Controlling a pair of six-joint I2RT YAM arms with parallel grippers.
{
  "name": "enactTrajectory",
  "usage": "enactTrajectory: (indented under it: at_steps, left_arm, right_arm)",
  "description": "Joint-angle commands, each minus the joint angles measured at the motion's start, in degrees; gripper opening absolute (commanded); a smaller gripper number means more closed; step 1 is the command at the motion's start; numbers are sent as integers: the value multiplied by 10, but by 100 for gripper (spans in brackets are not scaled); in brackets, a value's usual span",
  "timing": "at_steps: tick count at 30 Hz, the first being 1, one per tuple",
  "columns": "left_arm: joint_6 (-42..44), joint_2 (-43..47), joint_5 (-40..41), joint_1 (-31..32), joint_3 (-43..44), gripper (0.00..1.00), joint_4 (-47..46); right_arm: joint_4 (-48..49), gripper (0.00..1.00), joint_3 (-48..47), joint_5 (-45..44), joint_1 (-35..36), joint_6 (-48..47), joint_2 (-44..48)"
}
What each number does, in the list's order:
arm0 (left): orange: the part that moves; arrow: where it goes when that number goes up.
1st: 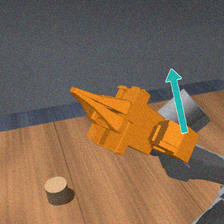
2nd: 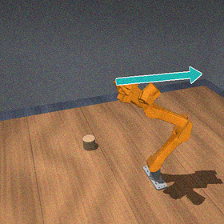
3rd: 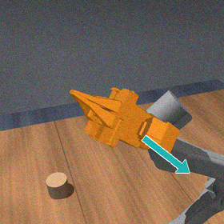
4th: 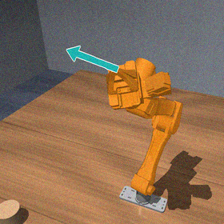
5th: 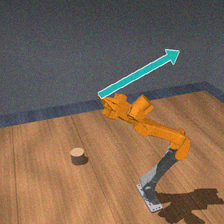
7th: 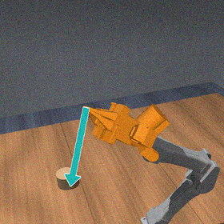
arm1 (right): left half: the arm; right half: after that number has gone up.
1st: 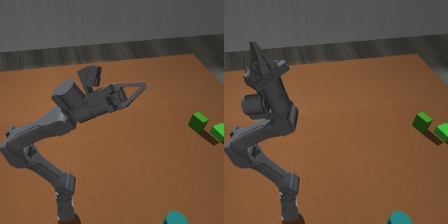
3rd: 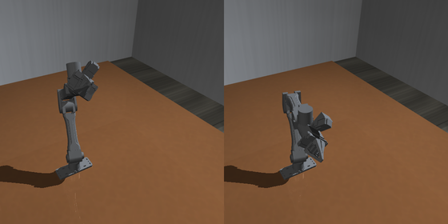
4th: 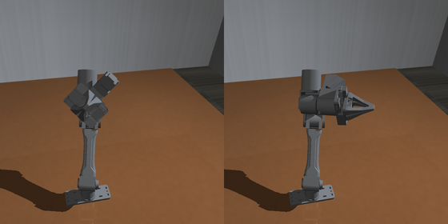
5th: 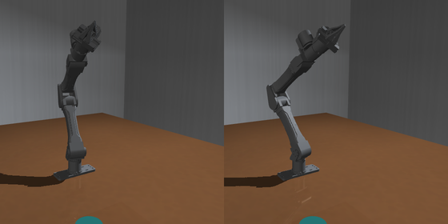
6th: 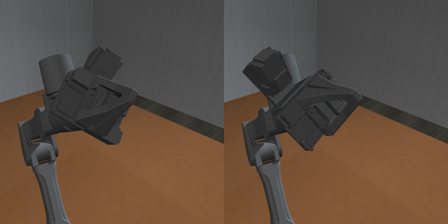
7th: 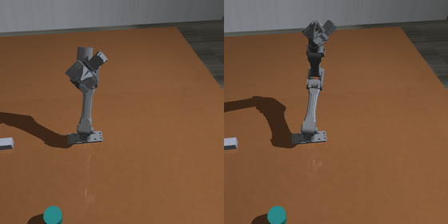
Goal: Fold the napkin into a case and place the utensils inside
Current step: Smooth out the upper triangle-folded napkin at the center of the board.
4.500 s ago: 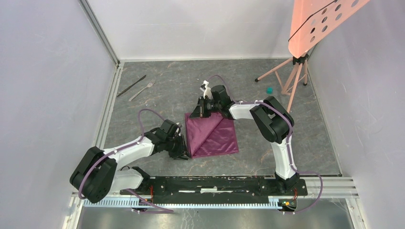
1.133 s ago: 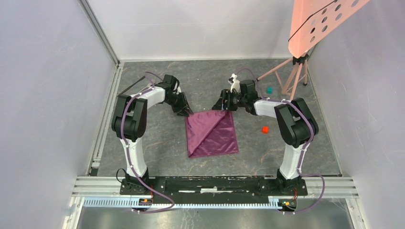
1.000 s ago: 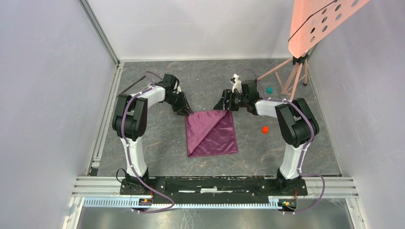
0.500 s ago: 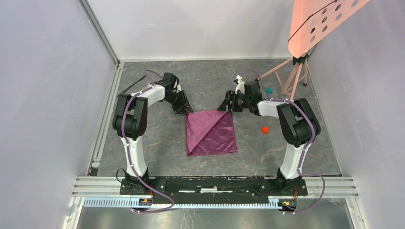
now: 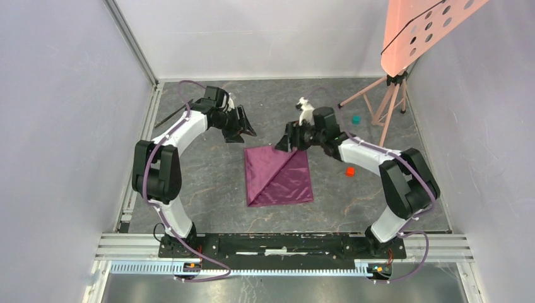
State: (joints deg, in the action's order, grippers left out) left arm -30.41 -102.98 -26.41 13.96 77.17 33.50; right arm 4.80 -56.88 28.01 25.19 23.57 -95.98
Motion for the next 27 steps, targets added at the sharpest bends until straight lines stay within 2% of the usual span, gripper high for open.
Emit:
enactTrajectory:
  at_steps: [1, 4, 7, 10, 14, 20, 22, 27]
  left_arm:
    - [42, -13, -42, -1, 10, 67, 38]
    - [51, -30, -29, -2, 6, 67, 43]
    - [83, -52, 28, -2, 25, 67, 83]
    - [96, -66, 50, -2, 34, 63, 97]
    - [100, -88, 57, -2, 38, 53, 99]
    - [111, -110, 73, -2, 47, 42, 96]
    - [111, -119, 72, -2, 48, 41, 93]
    - [107, -133, 62, -2, 49, 39, 81]
  right_arm:
    - [120, 78, 48, 64, 88, 77, 8]
    - [224, 78, 72, 89, 138, 146, -16]
    - [295, 77, 93, 94, 169, 191, -36]
    - [307, 73, 99, 92, 187, 199, -50]
    - [327, 60, 116, 87, 202, 214, -63]
    - [346, 52, 119, 85, 232, 222, -92]
    - [355, 47, 119, 86, 238, 227, -102]
    - [364, 45, 120, 83, 249, 231, -124]
